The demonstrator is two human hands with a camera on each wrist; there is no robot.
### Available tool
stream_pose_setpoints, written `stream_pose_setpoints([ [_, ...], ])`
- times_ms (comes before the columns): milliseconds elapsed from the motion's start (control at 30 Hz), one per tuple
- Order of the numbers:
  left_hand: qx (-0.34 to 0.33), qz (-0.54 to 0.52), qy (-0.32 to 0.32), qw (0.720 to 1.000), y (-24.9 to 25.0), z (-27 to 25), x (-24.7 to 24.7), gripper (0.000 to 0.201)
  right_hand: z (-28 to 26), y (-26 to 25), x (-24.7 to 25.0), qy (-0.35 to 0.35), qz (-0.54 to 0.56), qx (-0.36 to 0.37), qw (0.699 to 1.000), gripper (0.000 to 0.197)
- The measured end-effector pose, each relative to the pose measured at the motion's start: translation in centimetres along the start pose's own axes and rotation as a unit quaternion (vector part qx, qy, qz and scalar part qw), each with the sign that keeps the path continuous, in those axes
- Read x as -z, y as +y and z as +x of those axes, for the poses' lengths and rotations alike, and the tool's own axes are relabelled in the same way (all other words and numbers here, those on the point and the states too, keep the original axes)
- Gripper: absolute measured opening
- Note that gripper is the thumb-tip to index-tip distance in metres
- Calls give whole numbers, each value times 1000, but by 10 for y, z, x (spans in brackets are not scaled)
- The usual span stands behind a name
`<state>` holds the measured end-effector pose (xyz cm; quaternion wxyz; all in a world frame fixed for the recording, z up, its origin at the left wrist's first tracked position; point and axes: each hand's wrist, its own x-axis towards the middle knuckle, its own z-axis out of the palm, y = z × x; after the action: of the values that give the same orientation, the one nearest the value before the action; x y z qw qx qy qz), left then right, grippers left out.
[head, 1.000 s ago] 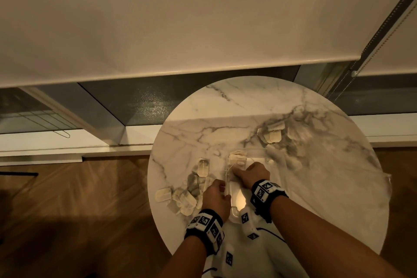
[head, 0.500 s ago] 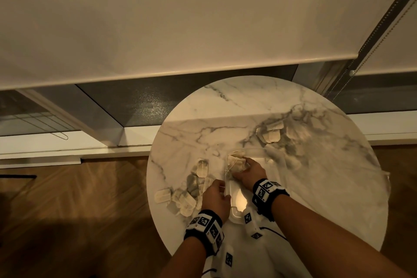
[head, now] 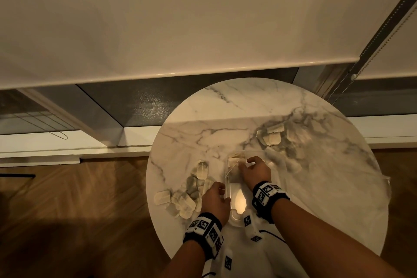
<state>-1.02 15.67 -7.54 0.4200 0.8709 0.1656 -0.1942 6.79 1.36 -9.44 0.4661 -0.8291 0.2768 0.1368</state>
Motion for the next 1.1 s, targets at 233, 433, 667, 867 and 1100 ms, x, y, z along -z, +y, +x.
stream_pose_setpoints([
  [233, 1, 4, 2, 1000, -1, 1, -1, 33, -3, 3, -2, -13, 14, 11, 1000, 15],
  [433, 1, 5, 1, 1000, -1, 2, -1, 33, -6, 0, 4, -2, 40, 9, 999, 38],
  [667, -4, 7, -1, 1000, -1, 3, -2, 32, 1, 3, 5, -42, 28, 34, 998, 37],
  [867, -6, 2, -2, 1000, 2, 2, -3, 33, 3, 1, 9, -16, 54, 17, 998, 23],
  [1100, -4, -5, 1, 1000, 3, 1, -4, 33, 5, 2, 8, 19, 117, -38, 992, 20],
])
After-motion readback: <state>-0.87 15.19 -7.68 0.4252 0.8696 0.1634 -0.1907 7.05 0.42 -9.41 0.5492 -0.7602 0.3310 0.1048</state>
